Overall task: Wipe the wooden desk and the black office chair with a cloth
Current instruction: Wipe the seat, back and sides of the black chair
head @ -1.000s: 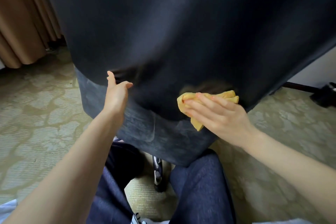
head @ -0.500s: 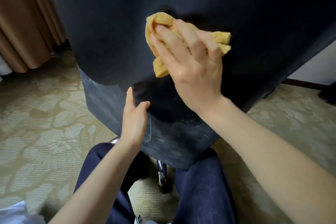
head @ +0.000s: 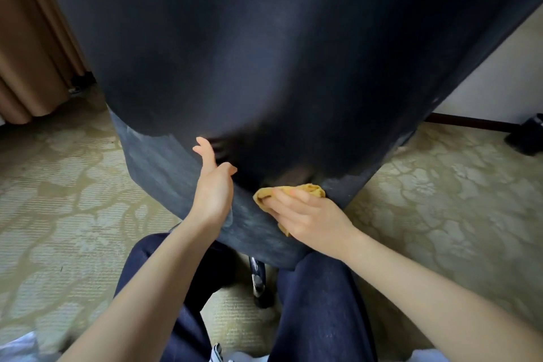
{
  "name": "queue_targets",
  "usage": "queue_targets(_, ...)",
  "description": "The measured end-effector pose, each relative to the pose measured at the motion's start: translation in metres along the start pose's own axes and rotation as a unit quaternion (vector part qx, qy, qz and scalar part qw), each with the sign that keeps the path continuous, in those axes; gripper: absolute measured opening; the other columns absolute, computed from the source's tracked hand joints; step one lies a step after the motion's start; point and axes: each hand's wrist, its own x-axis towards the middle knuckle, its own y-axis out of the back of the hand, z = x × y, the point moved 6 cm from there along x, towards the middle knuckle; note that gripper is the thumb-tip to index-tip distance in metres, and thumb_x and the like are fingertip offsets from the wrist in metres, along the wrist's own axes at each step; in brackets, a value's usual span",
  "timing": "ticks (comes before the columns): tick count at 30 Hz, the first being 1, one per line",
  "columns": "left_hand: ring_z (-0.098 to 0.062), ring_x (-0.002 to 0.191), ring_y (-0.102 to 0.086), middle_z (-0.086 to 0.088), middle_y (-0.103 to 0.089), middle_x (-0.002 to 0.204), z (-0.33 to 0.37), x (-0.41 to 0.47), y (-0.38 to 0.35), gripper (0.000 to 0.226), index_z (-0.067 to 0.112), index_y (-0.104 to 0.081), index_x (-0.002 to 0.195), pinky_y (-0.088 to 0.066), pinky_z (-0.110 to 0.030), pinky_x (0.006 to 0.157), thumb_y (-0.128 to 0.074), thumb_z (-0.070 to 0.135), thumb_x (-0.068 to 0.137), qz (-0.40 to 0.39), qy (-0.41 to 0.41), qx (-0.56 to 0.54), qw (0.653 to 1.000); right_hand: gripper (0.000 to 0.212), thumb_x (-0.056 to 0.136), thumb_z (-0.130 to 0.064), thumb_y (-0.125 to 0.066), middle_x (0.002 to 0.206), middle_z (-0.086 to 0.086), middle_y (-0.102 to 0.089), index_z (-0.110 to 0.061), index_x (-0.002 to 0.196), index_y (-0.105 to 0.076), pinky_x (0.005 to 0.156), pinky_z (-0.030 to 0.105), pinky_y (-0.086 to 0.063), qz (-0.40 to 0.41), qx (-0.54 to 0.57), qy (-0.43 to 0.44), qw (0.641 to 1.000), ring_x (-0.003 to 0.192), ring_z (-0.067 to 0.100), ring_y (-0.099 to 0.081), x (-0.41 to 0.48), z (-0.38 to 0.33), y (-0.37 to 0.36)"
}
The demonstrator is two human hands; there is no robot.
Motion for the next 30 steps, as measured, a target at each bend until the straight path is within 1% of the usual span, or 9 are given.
queue_targets(3,0.008,0.115,-0.024,0.016,0.005,0.157,-0.001,0.003,0.002,0.069,0.033,0.003,0.150,-0.014,-0.014,0.096,-0.033,0.008,0.097,-0.002,0.008,0.001,1.000,0.031,0.091,-0.014,-0.056,0.127,-0.003,-0.062,-0.013,0.122,-0.064,0.109,0.031,-0.030,0.016,-0.017,0.019,1.000,0.119,0.013,-0.056,-0.018,0.011,0.011)
queue_targets(6,0.004,0.130,-0.017,0.016,0.004,0.157,-0.002,0.007,0.009,0.070,0.033,0.002,0.150,-0.010,-0.016,0.098,-0.034,0.009,0.095,-0.011,0.017,0.017,1.000,0.041,0.090,-0.013,-0.058,0.128,-0.002,-0.061,-0.010,0.130,-0.054,0.110,0.032,-0.027,0.041,-0.036,0.015,0.998,0.118,0.013,-0.057,-0.028,0.028,0.029)
queue_targets(9,0.020,0.106,-0.034,0.023,-0.016,0.143,0.001,0.009,0.015,0.069,0.033,-0.001,0.150,-0.017,-0.002,0.089,-0.035,0.010,0.094,-0.013,0.019,0.025,0.999,0.033,0.093,-0.012,-0.056,0.128,-0.002,-0.061,-0.013,0.126,-0.060,0.105,0.031,-0.035,0.067,-0.022,-0.010,0.997,0.116,0.014,-0.059,-0.029,0.050,0.051)
queue_targets(11,0.010,0.106,-0.028,0.021,-0.022,0.130,0.002,0.010,0.016,0.069,0.033,-0.001,0.150,-0.015,-0.011,0.091,-0.035,0.011,0.095,-0.012,0.022,0.027,0.999,0.029,0.094,-0.011,-0.055,0.128,-0.002,-0.061,-0.017,0.121,-0.065,0.101,0.030,-0.038,0.077,-0.032,-0.024,0.996,0.115,0.014,-0.060,-0.024,0.064,0.066)
queue_targets(14,-0.003,0.132,-0.019,0.018,-0.006,0.153,0.003,0.012,0.015,0.072,0.030,0.003,0.150,-0.011,-0.021,0.098,-0.037,0.011,0.093,-0.014,0.026,0.037,0.999,0.030,0.093,-0.008,-0.058,0.129,-0.002,-0.060,-0.018,0.119,-0.067,0.101,0.030,-0.037,0.097,-0.055,-0.047,0.993,0.115,0.016,-0.060,-0.011,0.082,0.086)
queue_targets(16,-0.009,0.141,-0.012,0.013,0.003,0.158,0.004,0.014,0.016,0.073,0.029,0.003,0.151,-0.011,-0.022,0.099,-0.038,0.011,0.092,-0.016,0.027,0.042,0.999,0.030,0.092,-0.006,-0.059,0.128,-0.001,-0.061,-0.018,0.117,-0.068,0.100,0.031,-0.038,0.110,-0.065,-0.066,0.990,0.114,0.018,-0.061,0.001,0.092,0.098)
queue_targets(23,0.004,0.113,-0.018,0.017,-0.002,0.157,0.005,0.011,0.018,0.072,0.030,0.001,0.151,-0.013,-0.021,0.097,-0.037,0.011,0.093,-0.029,0.018,0.027,0.999,0.023,0.094,-0.011,-0.058,0.120,-0.005,-0.066,-0.021,0.109,-0.072,0.087,0.029,-0.051,0.204,-0.076,-0.133,0.967,0.106,0.016,-0.065,0.060,0.120,0.132)
queue_targets(26,0.005,0.115,-0.020,0.017,-0.004,0.156,0.004,0.011,0.019,0.072,0.030,0.002,0.151,-0.014,-0.021,0.098,-0.037,0.012,0.093,-0.029,0.014,0.029,0.999,0.020,0.092,-0.014,-0.062,0.117,-0.007,-0.067,-0.022,0.108,-0.073,0.090,0.030,-0.047,0.229,-0.083,-0.158,0.957,0.107,0.015,-0.064,0.082,0.122,0.134)
queue_targets(30,0.001,0.129,-0.019,0.016,-0.004,0.157,0.003,0.014,0.018,0.074,0.030,0.002,0.151,-0.014,-0.022,0.100,-0.038,0.011,0.092,-0.024,0.014,0.025,0.999,0.019,0.091,-0.013,-0.060,0.110,-0.008,-0.070,-0.019,0.101,-0.075,0.093,0.030,-0.042,0.249,-0.053,-0.180,0.950,0.105,0.014,-0.065,0.102,0.111,0.126)
